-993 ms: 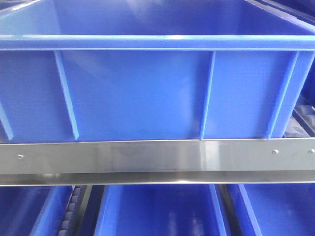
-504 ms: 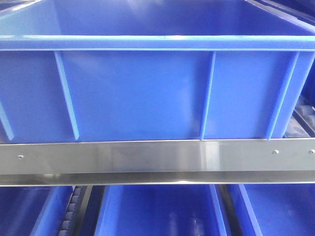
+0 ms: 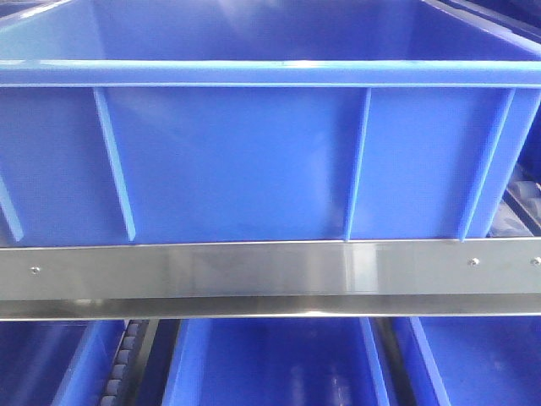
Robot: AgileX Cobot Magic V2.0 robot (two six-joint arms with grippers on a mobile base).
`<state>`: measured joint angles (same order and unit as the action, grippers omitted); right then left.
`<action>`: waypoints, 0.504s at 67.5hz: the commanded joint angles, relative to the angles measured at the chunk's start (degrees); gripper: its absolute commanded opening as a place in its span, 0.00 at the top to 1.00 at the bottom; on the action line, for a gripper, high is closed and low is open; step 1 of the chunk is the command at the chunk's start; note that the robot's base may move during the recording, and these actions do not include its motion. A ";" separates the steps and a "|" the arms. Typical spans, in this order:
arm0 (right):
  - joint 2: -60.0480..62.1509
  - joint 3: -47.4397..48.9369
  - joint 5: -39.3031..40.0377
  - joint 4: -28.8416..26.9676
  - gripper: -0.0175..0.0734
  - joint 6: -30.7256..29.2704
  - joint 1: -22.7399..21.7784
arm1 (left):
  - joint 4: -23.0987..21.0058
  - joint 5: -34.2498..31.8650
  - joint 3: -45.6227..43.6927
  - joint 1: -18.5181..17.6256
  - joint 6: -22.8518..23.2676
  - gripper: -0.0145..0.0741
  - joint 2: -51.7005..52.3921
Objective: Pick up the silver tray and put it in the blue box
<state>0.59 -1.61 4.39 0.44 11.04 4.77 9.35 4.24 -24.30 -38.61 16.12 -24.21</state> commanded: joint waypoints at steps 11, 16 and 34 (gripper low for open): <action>1.18 1.02 4.35 0.11 0.75 -0.58 -0.35 | 0.20 -4.71 -1.52 -0.46 0.12 0.94 -0.53; 1.18 1.02 4.35 0.11 0.75 -0.58 -0.35 | -0.20 -5.76 -0.52 -0.46 0.12 0.94 -0.53; 1.18 1.02 4.35 0.11 0.75 -0.58 -0.24 | -6.32 -8.29 4.44 7.54 -12.27 0.94 4.10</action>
<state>0.59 -1.61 4.39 0.44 11.04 4.77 7.52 2.75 -20.24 -34.13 10.17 -21.70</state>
